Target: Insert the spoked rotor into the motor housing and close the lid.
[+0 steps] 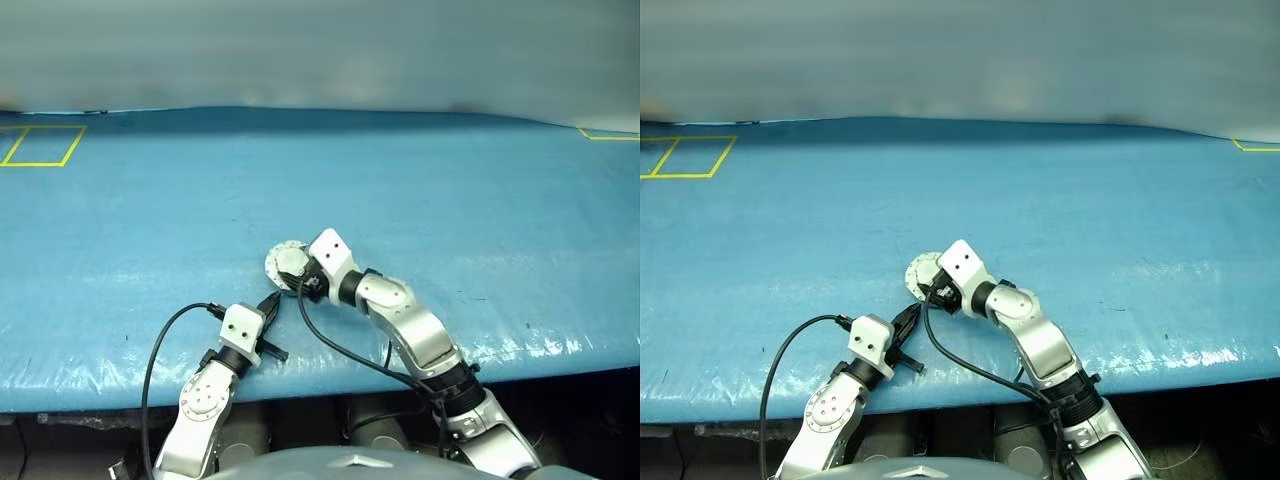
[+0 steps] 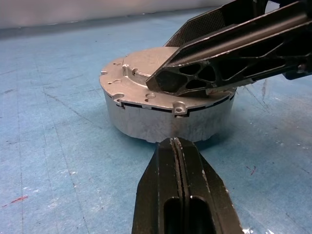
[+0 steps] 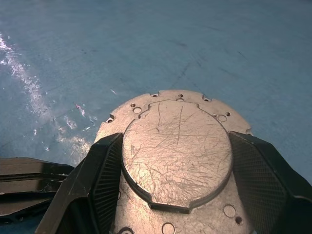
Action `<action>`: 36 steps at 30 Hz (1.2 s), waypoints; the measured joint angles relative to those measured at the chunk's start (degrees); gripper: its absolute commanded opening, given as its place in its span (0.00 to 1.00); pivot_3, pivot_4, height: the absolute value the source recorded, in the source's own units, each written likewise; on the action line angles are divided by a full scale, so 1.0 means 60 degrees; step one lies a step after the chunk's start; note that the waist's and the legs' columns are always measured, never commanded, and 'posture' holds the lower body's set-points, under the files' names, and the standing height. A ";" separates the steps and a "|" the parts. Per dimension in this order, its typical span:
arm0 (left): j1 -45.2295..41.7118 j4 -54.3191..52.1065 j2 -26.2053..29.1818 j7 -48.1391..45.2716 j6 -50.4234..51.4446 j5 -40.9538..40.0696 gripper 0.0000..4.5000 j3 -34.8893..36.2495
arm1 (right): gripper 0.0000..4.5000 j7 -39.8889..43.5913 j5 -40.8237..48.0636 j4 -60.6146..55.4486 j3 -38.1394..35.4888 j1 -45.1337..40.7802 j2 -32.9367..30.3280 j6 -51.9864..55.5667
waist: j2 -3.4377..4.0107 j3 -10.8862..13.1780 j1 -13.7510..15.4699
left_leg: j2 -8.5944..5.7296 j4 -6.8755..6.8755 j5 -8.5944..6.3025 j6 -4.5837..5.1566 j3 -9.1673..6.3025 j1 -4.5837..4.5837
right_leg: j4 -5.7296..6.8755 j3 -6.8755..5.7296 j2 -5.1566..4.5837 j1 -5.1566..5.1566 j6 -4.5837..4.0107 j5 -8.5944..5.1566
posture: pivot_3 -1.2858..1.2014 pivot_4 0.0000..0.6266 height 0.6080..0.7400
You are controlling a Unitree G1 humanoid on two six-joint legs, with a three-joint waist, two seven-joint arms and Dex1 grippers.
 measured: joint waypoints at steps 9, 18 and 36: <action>0.0014 0.0000 0.0056 -0.0078 0.0001 -0.0086 0.00 -0.0003 | 0.67 0.0489 0.0043 0.0459 -0.0107 -0.0319 -0.0165 -0.0247 | -0.0002 -0.0004 -0.0003 | 0.0001 0.0004 0.0000 0.0000 0.0003 0.0012 | 0.0004 0.0001 0.0007 0.0009 -0.0001 0.0000 | 0.52 0.24 1.00; 0.0025 0.0000 0.0060 0.0013 0.0000 -0.0073 0.00 0.0003 | 0.67 0.1031 -0.0002 0.1180 -0.0053 -0.0706 -0.0316 -0.0961 | -0.0003 -0.0004 -0.0021 | 0.0007 0.0005 0.0008 -0.0010 0.0005 0.0036 | 0.0014 0.0006 0.0020 0.0021 -0.0002 0.0001 | 0.52 0.24 1.00; 0.0250 -0.0061 0.0135 -0.0026 -0.0182 -0.0301 0.00 0.0062 | 0.67 0.1908 0.0252 0.1654 -0.0229 -0.1333 -0.0694 -0.0734 | -0.0003 -0.0004 0.0066 | 0.0009 0.0002 0.0008 -0.0011 0.0008 0.0033 | 0.0011 0.0010 0.0013 0.0019 -0.0010 0.0005 | 0.52 0.24 1.00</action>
